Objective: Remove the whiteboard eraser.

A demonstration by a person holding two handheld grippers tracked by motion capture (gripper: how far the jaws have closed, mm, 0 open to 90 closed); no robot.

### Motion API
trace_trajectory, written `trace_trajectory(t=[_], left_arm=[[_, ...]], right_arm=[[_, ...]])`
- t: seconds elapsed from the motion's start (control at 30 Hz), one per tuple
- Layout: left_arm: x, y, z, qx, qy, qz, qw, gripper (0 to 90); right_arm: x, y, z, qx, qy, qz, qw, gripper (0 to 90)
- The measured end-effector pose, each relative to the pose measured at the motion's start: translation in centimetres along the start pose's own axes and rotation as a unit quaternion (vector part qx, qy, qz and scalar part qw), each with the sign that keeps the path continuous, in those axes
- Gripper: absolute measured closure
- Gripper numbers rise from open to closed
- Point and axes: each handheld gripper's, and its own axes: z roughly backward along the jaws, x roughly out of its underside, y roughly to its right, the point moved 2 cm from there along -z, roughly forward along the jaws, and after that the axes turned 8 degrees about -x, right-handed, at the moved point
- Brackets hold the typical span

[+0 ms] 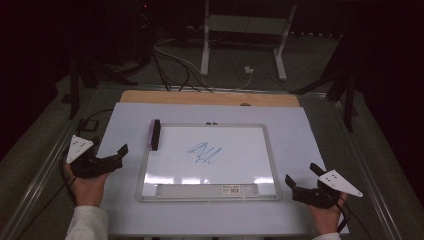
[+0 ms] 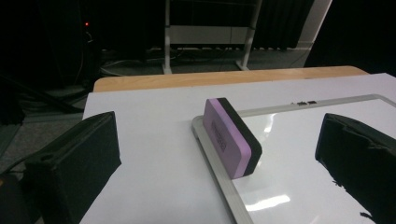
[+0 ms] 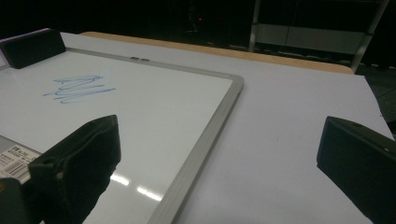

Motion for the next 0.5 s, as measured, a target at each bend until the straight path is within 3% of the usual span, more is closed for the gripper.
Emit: trace_trajectory(t=[0.5], left_arm=[[-1.5, 0.1, -2.0, -0.004, -0.003, 0.006, 1.0000, 0.7]], right_arm=[[0.0, 0.0, 0.0, -0.002, 0.000, 0.002, 1.0000, 0.0]])
